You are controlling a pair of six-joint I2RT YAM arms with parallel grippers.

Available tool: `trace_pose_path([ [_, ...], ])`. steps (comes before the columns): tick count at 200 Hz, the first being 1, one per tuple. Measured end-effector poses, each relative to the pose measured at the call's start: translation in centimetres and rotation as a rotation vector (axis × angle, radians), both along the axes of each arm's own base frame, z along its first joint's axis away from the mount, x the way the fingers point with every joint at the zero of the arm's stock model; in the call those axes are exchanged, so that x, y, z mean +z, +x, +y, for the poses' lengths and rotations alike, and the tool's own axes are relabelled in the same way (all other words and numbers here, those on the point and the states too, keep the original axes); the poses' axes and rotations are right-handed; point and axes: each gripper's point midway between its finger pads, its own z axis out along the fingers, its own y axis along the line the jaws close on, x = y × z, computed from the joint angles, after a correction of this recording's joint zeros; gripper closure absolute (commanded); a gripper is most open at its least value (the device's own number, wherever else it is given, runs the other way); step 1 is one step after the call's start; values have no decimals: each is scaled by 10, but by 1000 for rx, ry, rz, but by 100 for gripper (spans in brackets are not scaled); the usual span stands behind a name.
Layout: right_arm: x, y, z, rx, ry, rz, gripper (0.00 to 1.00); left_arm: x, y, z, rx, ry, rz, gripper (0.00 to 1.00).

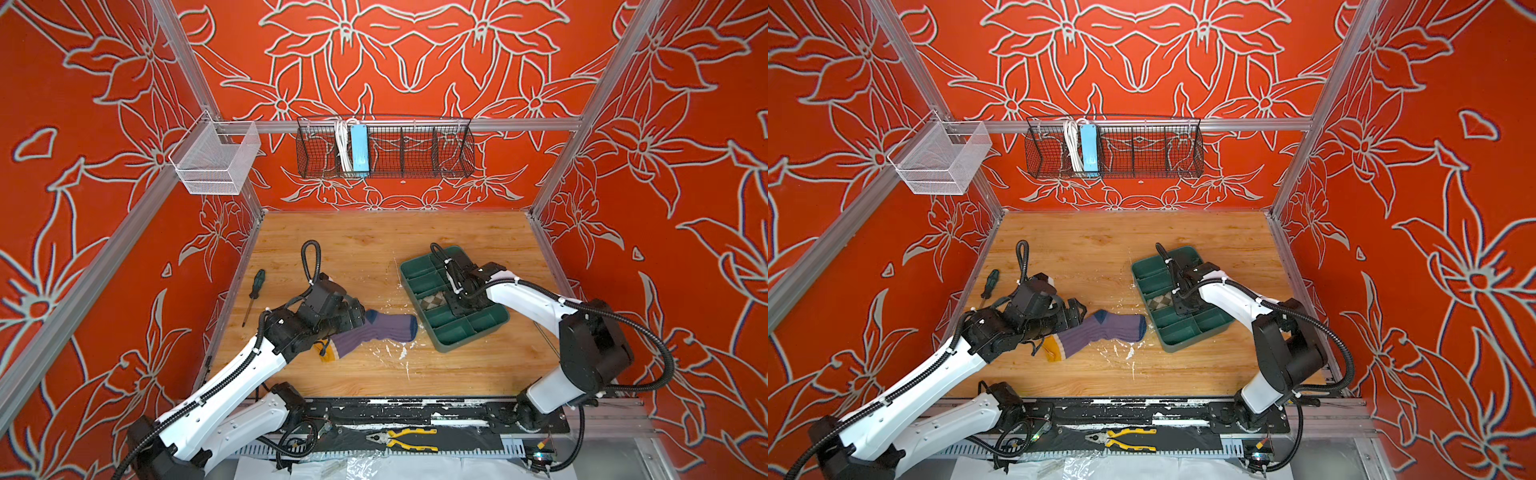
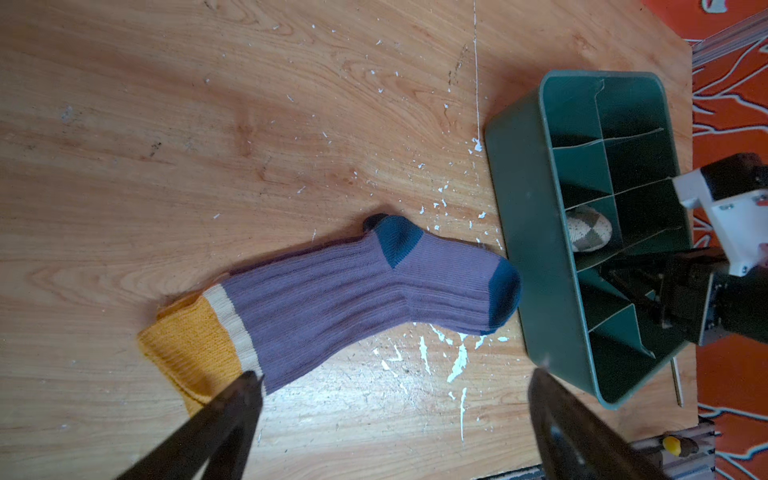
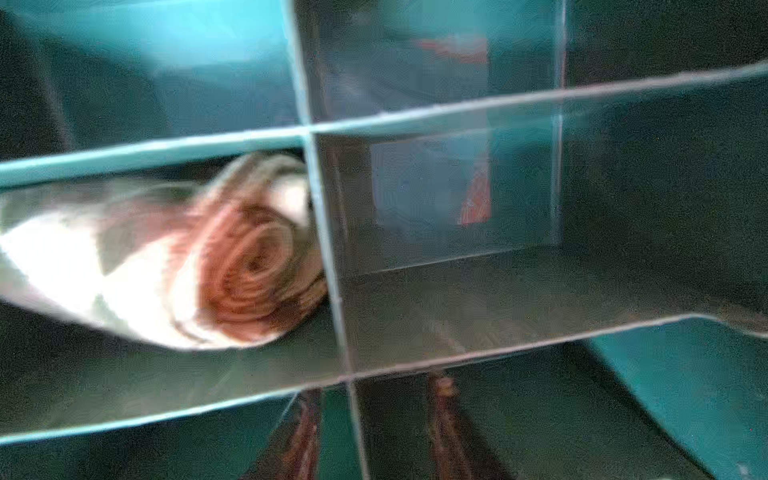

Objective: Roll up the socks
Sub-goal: 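Release the argyle sock in the tray compartment and open the right gripper, then raise the right gripper out of the tray and move toward the purple sock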

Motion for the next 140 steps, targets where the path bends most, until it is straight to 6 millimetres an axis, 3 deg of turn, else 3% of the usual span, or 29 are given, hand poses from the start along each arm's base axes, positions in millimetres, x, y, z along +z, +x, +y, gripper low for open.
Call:
trace_pose_path([
  [41,-6,3,1,-3,12,7,100,-8,5,-1,-12,29,19,3],
  [56,-5,3,1,-12,13,3,100,-11,6,-3,-18,34,26,3],
  [84,-5,8,-17,-59,-17,0,100,-16,11,-4,-16,38,39,3],
  [140,1,12,-78,-210,-89,11,100,-29,23,6,41,42,90,3],
])
